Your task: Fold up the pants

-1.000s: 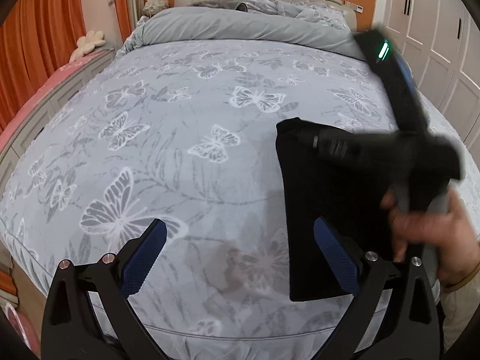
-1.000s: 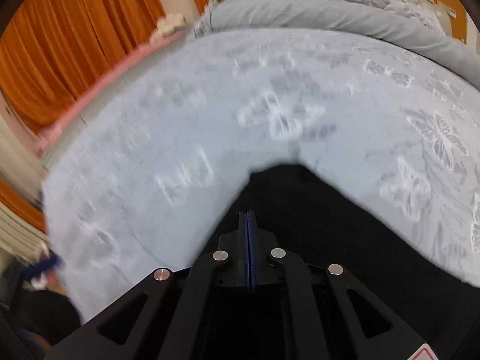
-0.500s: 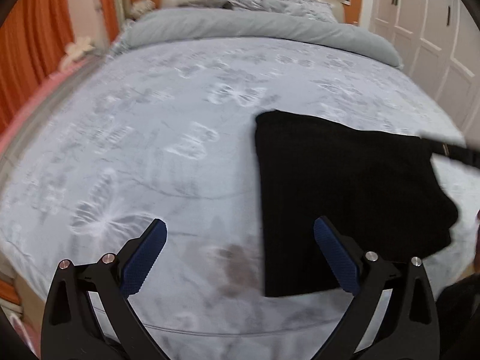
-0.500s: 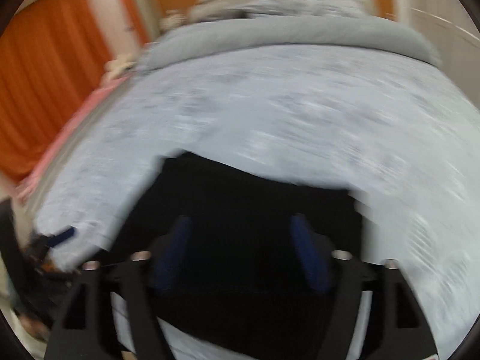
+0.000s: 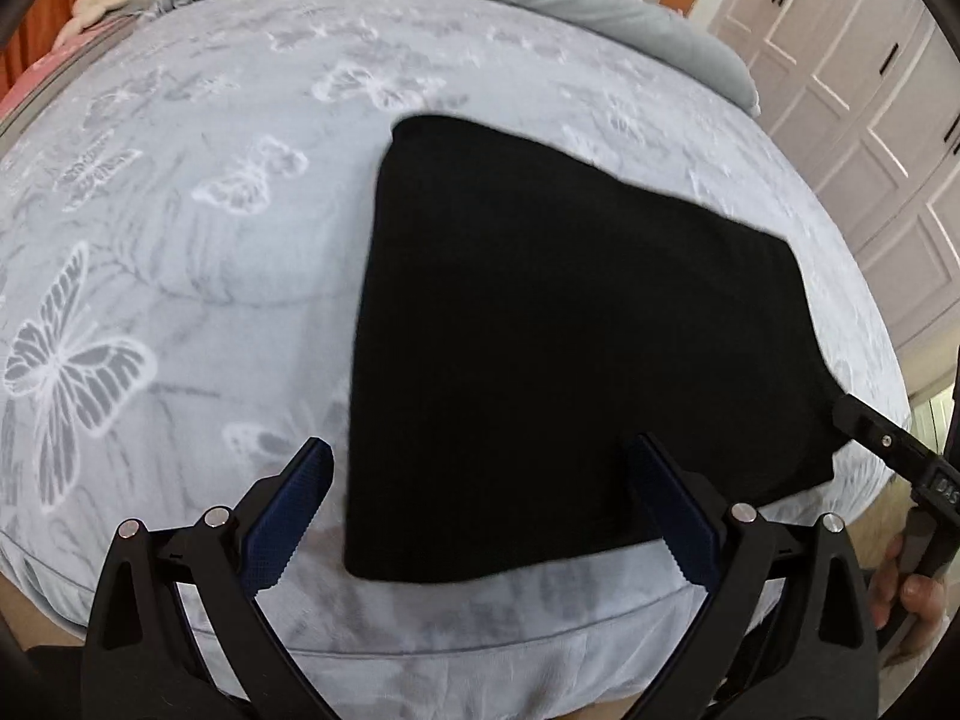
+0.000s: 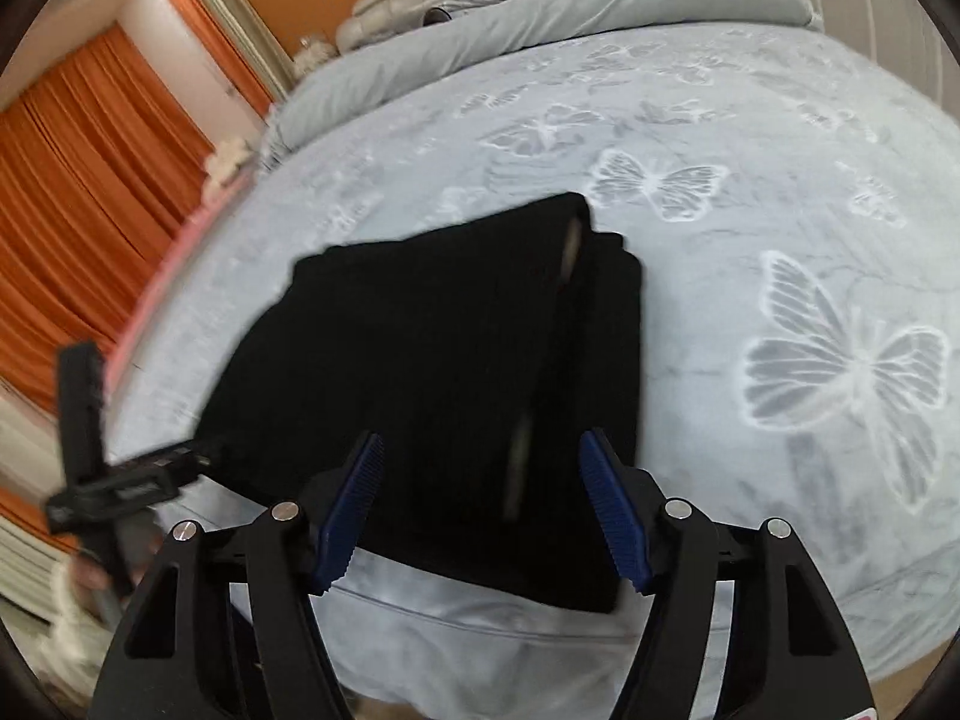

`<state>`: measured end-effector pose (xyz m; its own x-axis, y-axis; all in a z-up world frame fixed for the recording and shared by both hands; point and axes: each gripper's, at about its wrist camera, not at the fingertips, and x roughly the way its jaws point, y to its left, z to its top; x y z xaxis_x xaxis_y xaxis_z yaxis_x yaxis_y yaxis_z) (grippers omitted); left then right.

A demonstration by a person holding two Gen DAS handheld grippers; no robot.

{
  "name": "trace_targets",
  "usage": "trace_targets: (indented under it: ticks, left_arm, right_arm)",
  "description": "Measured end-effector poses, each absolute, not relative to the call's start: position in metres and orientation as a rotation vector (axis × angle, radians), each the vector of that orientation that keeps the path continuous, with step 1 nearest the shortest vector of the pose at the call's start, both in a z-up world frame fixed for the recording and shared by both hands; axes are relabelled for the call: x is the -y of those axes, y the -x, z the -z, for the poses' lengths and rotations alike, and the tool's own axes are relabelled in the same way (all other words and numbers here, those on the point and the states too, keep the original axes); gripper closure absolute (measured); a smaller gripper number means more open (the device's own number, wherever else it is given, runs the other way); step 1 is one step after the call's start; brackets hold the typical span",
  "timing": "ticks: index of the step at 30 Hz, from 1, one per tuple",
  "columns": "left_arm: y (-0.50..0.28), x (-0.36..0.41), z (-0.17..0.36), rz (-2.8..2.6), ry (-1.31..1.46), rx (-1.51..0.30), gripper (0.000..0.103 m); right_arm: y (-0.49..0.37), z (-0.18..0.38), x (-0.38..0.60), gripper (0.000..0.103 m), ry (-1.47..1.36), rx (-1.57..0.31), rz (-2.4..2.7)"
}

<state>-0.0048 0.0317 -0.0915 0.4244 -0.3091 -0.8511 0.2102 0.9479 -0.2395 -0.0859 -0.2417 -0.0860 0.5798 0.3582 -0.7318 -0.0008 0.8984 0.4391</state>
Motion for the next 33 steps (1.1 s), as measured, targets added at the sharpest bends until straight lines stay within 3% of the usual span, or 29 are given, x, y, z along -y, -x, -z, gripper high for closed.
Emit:
trace_targets:
  ticks: [2,3,6,7,10,13,14,16,17,20,25,28,29,30,31,32,33]
  left_arm:
    - [0.002,-0.033,0.091,0.334,0.128,-1.086,0.006]
    - [0.0,-0.035,0.093,0.334,0.143,-1.097,0.006]
    - [-0.003,-0.038,0.098,0.337,0.168,-1.123,0.006]
    - [-0.002,-0.039,0.096,0.344,0.173,-1.119,0.006]
    - [0.006,-0.04,0.087,0.354,0.151,-1.065,0.005]
    - [0.004,-0.036,0.091,0.35,0.123,-1.073,0.005]
    - [0.002,-0.037,0.093,0.349,0.127,-1.085,0.005]
    - [-0.005,-0.04,0.098,0.348,0.175,-1.11,0.005]
    - [-0.008,-0.041,0.101,0.353,0.206,-1.123,0.005]
    - [-0.016,-0.05,0.115,0.373,0.317,-1.188,0.005]
    - [-0.018,-0.041,0.119,0.386,0.321,-1.16,0.005]
    - [-0.02,-0.035,0.121,0.397,0.312,-1.136,0.006]
    - [-0.021,-0.032,0.12,0.4,0.305,-1.129,0.009]
    - [-0.021,-0.03,0.12,0.41,0.303,-1.117,0.022]
    - [-0.021,-0.029,0.119,0.41,0.302,-1.115,0.028]
    - [-0.021,-0.029,0.118,0.407,0.313,-1.111,0.033]
    - [-0.021,-0.032,0.115,0.414,0.34,-1.108,0.046]
  right_arm:
    - [0.075,0.094,0.235,0.037,-0.438,-0.973,-0.251]
    - [0.07,0.099,0.234,0.043,-0.438,-0.995,-0.245]
    - [0.064,0.104,0.234,0.087,-0.486,-1.02,-0.264]
    - [0.069,0.092,0.234,0.091,-0.484,-0.987,-0.274]
    - [0.086,0.073,0.241,0.091,-0.455,-0.924,-0.247]
    - [0.077,0.112,0.248,0.087,-0.469,-1.042,-0.195]
    - [0.08,0.108,0.251,0.079,-0.498,-1.015,-0.203]
    - [0.084,0.089,0.252,0.041,-0.461,-0.962,-0.18]
    - [0.088,0.081,0.256,0.009,-0.427,-0.916,-0.1]
    - [0.087,0.087,0.263,0.006,-0.428,-0.937,-0.035]
    - [0.071,0.135,0.265,0.005,-0.723,-1.077,-0.183]
    - [0.061,0.135,0.253,0.005,-0.649,-1.075,-0.198]
    - [0.058,0.135,0.25,0.006,-0.639,-1.063,-0.189]
    - [0.055,0.134,0.249,0.018,-0.629,-1.059,-0.181]
    - [0.053,0.133,0.247,0.026,-0.607,-1.05,-0.176]
    - [0.057,0.13,0.245,0.047,-0.629,-1.033,-0.191]
    - [0.057,0.131,0.248,0.058,-0.673,-1.025,-0.221]
